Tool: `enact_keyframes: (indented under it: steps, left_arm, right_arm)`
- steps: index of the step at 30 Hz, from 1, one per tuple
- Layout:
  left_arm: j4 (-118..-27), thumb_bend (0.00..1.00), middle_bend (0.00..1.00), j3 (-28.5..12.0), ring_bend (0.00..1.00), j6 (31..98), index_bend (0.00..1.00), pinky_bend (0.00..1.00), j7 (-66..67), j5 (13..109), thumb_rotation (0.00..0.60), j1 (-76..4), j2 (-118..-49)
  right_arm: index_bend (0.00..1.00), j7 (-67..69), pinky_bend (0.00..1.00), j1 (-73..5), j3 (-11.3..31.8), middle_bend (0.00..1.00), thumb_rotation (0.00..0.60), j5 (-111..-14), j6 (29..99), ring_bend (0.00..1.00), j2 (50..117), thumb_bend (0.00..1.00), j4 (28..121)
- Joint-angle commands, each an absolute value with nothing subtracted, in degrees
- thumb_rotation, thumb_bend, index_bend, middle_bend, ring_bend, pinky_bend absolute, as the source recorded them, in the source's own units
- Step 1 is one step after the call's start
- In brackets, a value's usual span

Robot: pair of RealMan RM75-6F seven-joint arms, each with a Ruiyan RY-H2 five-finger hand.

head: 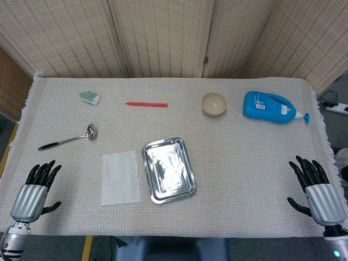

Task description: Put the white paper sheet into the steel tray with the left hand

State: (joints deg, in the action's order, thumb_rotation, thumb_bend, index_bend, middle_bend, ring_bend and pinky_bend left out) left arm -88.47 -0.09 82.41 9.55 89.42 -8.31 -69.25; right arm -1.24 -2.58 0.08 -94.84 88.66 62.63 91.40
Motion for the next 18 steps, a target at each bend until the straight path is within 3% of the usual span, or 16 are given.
enact_keyframes:
  steps: [1, 13, 14, 18]
  left_arm:
    - [-88.7, 0.06, 0.0, -0.2, 0.0, 82.1, 0.0, 0.0, 10.0, 89.1, 0.6, -8.4, -69.3]
    - [-85.9, 0.06, 0.03, 1.7, 0.0, 78.8, 0.01, 0.03, 6.0, 93.1, 0.6, -11.0, -70.4]
    - [-84.1, 0.06, 0.11, 1.7, 0.05, 79.2, 0.04, 0.09, 4.8, 94.5, 0.6, -11.6, -71.0]
    - [-75.2, 0.06, 0.73, 1.7, 0.56, 82.0, 0.24, 0.72, 0.8, 99.5, 0.6, -13.4, -74.5]
  right_arm:
    - [0.0, -1.1, 0.0, -2.6, 0.0, 0.0, 0.6, -94.9, 88.6, 0.0, 62.6, 0.24, 91.4]
    - [0.0, 0.7, 0.0, -2.1, -0.2, 0.0, 0.6, -96.2, 90.5, 0.0, 61.9, 0.24, 91.5]
    - [0.0, 1.1, 0.0, -2.0, -0.2, 0.0, 0.6, -96.2, 90.7, 0.0, 61.9, 0.24, 91.5]
    - [0.0, 1.9, 0.0, -2.4, 0.1, 0.0, 0.6, -96.3, 90.7, 0.0, 62.1, 0.24, 91.2]
